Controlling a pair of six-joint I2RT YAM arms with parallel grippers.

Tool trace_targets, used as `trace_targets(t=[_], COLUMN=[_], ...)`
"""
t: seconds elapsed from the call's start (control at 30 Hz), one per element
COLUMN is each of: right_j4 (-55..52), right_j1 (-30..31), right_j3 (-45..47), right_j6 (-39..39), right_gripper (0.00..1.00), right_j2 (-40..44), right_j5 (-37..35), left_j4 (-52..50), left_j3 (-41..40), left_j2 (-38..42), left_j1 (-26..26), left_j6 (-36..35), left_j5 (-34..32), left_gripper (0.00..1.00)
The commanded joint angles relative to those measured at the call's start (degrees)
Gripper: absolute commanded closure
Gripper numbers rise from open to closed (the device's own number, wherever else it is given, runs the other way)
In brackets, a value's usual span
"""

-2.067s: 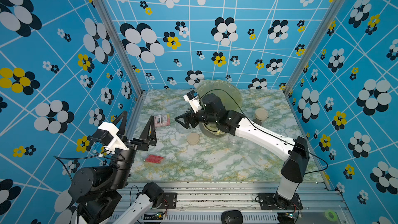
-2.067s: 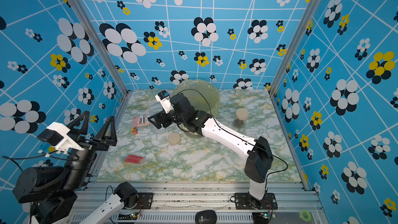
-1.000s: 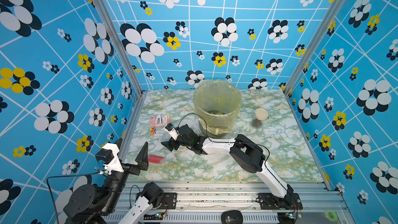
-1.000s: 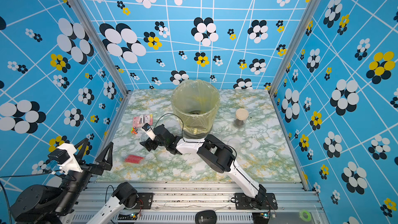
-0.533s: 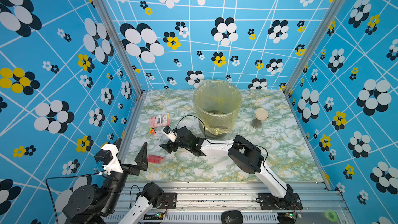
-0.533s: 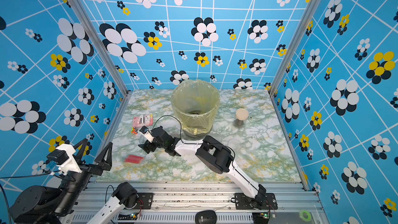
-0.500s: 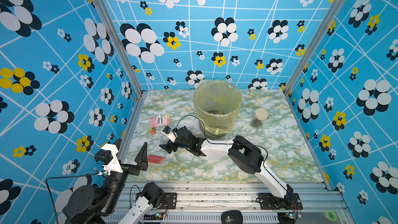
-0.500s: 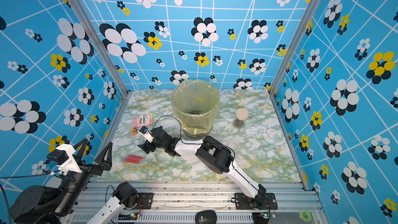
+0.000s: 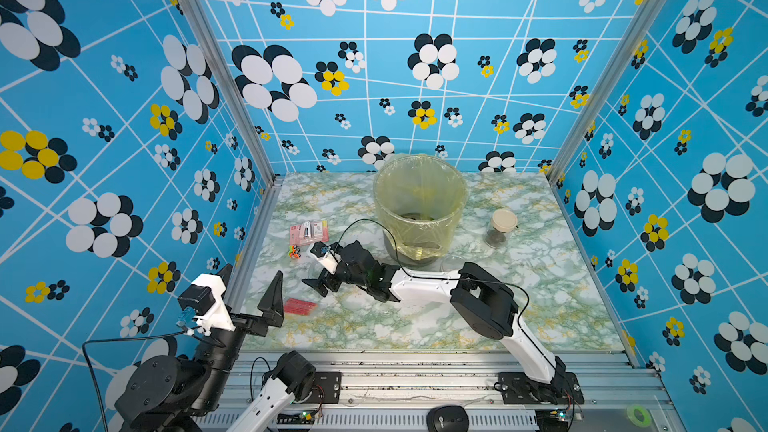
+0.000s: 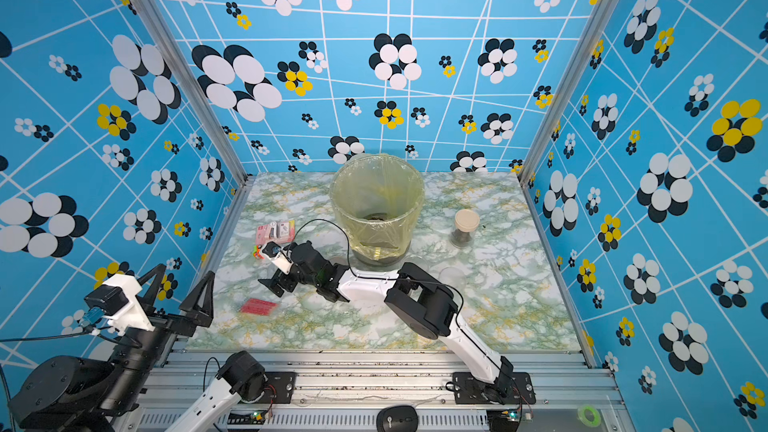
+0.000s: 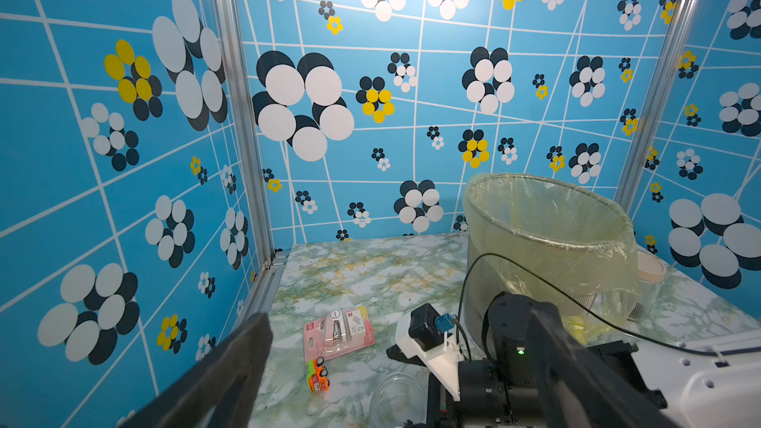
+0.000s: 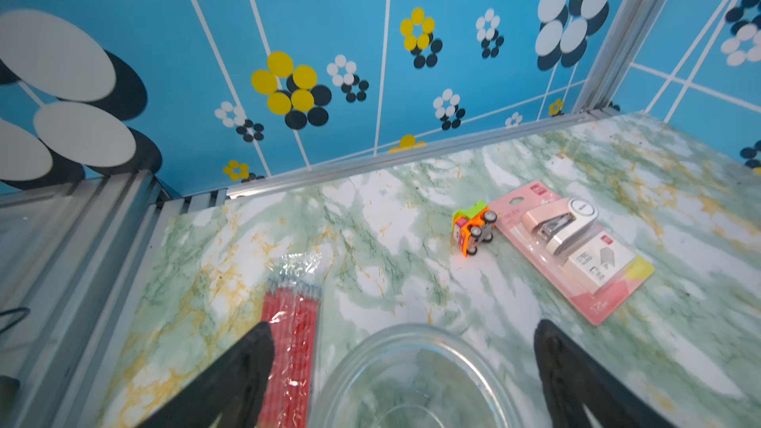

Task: Empty moldy tea leaves from jars
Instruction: Place the jar at the center of the board.

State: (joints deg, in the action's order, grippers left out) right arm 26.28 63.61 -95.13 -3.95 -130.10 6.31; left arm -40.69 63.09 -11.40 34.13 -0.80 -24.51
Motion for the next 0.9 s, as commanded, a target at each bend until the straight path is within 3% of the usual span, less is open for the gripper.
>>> trace_targets(t=[0.0, 0.27, 0.5, 0.63, 0.87], right_j4=[-1.9, -18.0, -38.8, -50.3, -63.6], right_j1=[0.1, 0.1, -0.7, -1.7, -8.6], right_j3=[-0.4, -4.3, -9.8, -11.4, -7.5], right_j6=[-0.8, 1.9, 1.7, 2.7, 12.0], right_gripper=[0.01, 0.01, 0.01, 0.01, 0.01], right_j2=[8.3, 20.4, 32.6, 39.1, 52.6], right_j5=[1.2, -2.3, -10.7, -18.0, -29.2], left_j4=[1.1, 0.9, 9.0, 15.1, 26.5], left_j3=[1.9, 7.7, 10.8, 9.0, 0.7], left_j2=[-3.5, -12.1, -19.2, -23.0, -27.0], left_j1=[-0.4, -0.4, -0.4, -0.4, -0.5], left_j6=[-1.1, -1.0, -0.1, 0.8, 3.2], left_j5=[0.0, -1.3, -1.1, 1.0, 5.0], left_gripper=[0.01, 0.01, 0.01, 0.01, 0.01])
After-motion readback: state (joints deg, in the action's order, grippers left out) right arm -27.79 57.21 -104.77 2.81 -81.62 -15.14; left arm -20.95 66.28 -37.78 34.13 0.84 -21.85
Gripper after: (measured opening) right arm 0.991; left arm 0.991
